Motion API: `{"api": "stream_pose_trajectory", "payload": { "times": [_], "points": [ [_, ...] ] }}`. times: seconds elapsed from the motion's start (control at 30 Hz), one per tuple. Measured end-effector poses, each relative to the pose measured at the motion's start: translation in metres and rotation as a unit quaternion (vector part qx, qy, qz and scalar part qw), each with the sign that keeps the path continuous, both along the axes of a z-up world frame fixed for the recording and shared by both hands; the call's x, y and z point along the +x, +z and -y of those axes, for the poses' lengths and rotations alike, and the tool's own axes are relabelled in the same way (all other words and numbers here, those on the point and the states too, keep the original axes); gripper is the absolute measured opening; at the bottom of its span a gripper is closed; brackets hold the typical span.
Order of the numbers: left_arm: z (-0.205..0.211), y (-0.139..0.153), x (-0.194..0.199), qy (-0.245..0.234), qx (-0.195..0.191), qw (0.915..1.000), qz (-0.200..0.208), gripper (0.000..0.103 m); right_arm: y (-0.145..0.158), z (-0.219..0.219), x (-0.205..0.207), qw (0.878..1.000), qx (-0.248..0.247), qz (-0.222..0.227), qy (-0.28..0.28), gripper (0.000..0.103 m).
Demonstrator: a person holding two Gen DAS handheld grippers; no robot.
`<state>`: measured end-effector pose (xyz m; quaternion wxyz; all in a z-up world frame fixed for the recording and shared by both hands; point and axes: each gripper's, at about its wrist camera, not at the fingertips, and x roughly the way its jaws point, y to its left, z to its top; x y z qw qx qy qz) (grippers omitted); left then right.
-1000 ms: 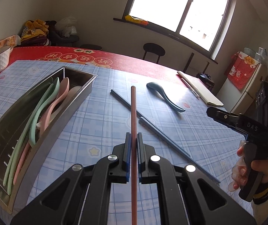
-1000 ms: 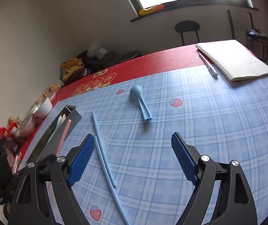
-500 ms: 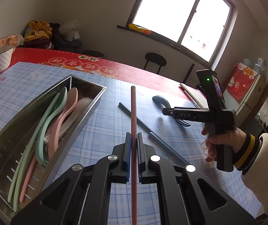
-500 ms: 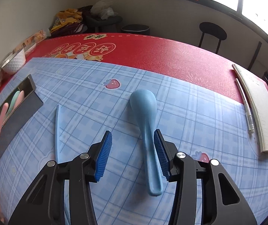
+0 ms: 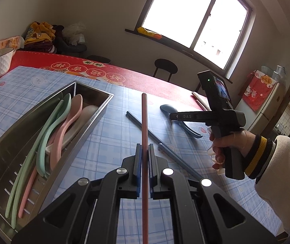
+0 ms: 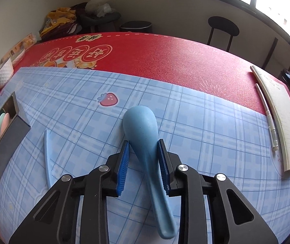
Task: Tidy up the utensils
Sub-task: 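Close the right tool on the blue spoon handle and lift it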
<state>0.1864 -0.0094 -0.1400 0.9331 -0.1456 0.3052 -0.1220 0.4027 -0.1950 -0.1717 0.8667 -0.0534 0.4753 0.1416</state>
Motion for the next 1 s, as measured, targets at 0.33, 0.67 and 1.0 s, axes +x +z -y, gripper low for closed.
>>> {"api": "stream_pose_trajectory", "payload": {
  "times": [0.33,0.67,1.0],
  "points": [
    [-0.001,-0.002,0.005,-0.006,-0.006,0.9999,-0.008,0.006,0.013,0.011,-0.040,0.998,0.059,0.001,-0.009,0.025],
    [0.002,0.000,0.003,-0.011,-0.005,0.9999,-0.001,0.006,0.048,0.012,-0.110,0.989,0.133,0.067,0.001,0.024],
    [0.007,0.006,-0.013,-0.023,0.003,0.9997,0.004,0.006,0.053,0.009,-0.150,0.981,0.178,0.077,0.001,0.000]
  ]
}}
